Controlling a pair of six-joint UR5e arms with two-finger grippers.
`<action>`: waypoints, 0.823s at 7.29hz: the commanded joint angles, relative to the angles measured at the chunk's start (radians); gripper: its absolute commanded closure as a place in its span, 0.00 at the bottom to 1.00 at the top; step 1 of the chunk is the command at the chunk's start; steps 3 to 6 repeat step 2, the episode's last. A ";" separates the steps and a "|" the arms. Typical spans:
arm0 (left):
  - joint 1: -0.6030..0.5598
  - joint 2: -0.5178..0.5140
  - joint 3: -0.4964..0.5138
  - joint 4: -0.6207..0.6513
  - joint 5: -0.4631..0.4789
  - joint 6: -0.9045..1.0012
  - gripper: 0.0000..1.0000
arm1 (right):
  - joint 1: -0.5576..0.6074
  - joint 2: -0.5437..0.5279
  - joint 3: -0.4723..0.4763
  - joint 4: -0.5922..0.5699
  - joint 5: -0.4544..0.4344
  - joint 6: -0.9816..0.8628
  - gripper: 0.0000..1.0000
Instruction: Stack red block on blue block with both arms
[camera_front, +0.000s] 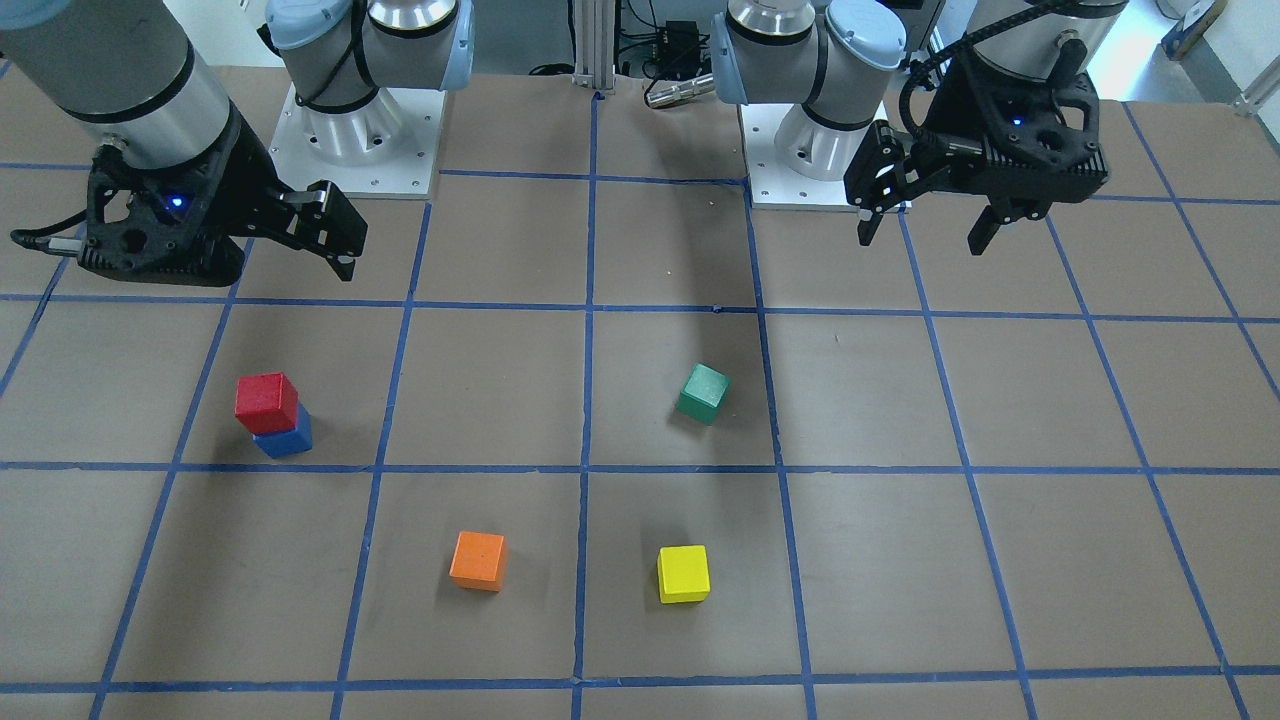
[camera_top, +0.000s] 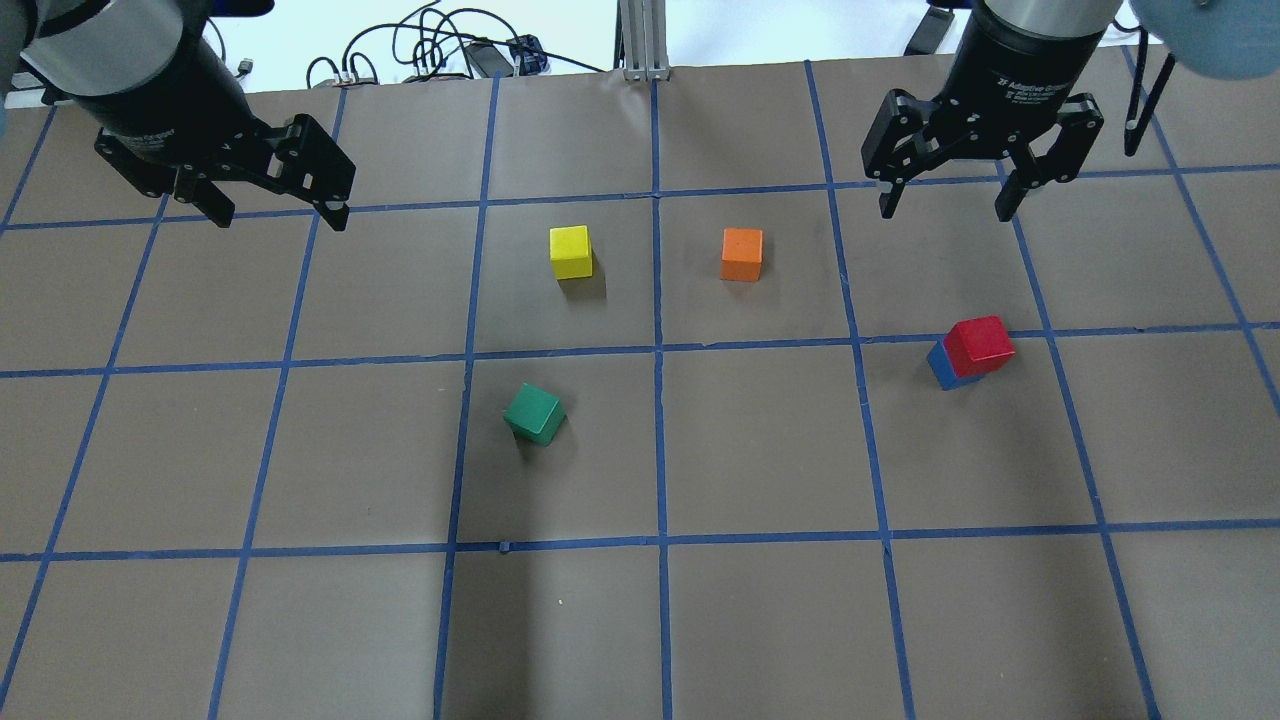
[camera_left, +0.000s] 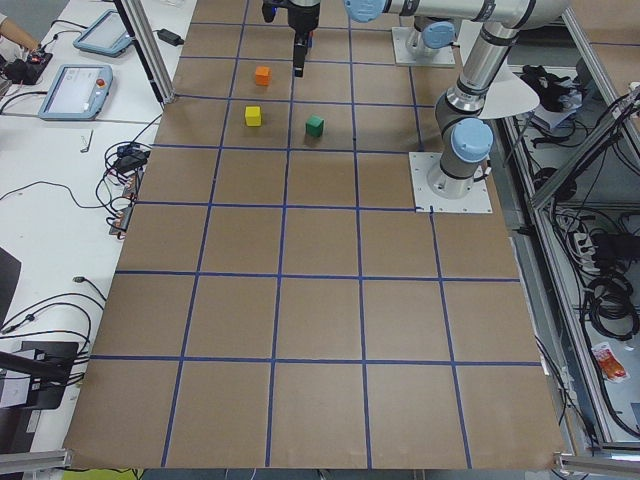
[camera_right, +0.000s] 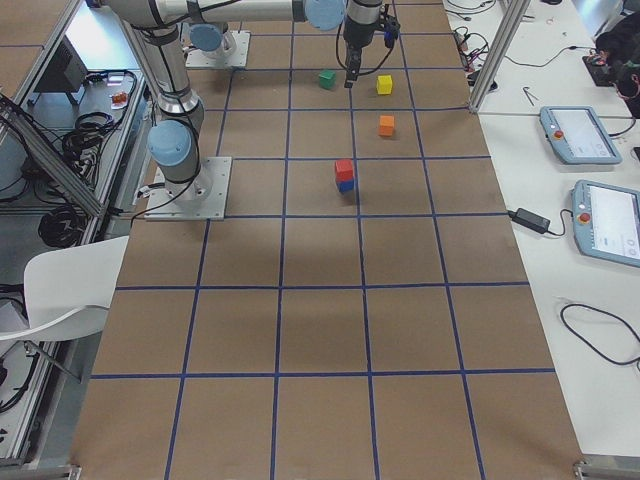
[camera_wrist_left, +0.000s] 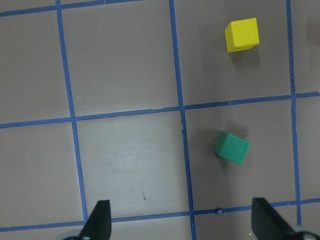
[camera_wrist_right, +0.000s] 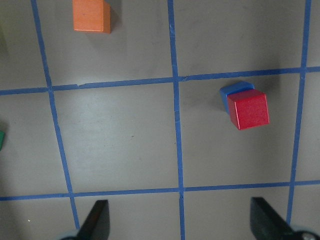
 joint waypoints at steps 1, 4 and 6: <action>0.000 0.000 0.001 0.000 0.000 0.000 0.00 | 0.001 -0.005 0.001 0.002 -0.002 0.005 0.00; 0.002 0.000 -0.001 0.000 0.000 0.000 0.00 | 0.001 -0.010 0.002 0.002 -0.004 0.009 0.00; 0.002 0.000 -0.001 0.000 0.000 0.000 0.00 | 0.001 -0.010 0.002 0.002 -0.004 0.009 0.00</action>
